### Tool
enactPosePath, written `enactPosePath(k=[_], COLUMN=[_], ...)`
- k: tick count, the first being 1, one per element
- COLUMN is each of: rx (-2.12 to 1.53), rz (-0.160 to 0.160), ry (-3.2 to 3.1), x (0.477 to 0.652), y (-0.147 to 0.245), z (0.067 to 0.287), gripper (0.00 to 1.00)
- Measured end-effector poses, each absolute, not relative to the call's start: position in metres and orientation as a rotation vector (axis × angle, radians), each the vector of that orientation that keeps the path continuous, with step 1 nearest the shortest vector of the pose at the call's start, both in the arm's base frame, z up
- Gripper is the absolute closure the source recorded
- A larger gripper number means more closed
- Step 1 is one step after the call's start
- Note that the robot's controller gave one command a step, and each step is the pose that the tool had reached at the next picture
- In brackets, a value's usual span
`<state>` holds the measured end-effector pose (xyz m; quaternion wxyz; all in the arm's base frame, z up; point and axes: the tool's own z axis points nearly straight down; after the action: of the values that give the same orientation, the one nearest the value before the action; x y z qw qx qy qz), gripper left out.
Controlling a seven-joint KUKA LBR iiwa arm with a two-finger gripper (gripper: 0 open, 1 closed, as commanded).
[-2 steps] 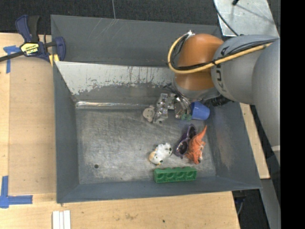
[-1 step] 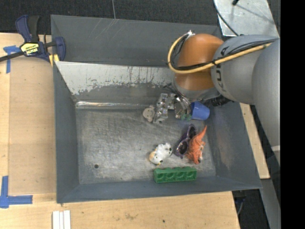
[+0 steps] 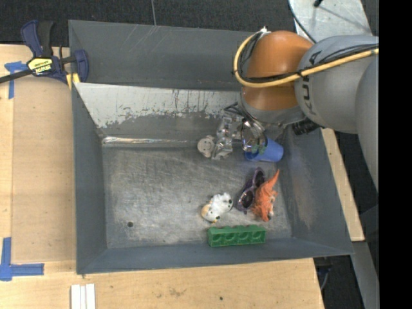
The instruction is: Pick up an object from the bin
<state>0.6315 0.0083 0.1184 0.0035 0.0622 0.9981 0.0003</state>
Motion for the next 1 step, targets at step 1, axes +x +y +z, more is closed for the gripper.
enactPosePath(k=[1], rx=[0.197], rz=[0.001], ry=[3.136], x=[0.6297], y=[0.0085], z=[0.0885], gripper=[1.00])
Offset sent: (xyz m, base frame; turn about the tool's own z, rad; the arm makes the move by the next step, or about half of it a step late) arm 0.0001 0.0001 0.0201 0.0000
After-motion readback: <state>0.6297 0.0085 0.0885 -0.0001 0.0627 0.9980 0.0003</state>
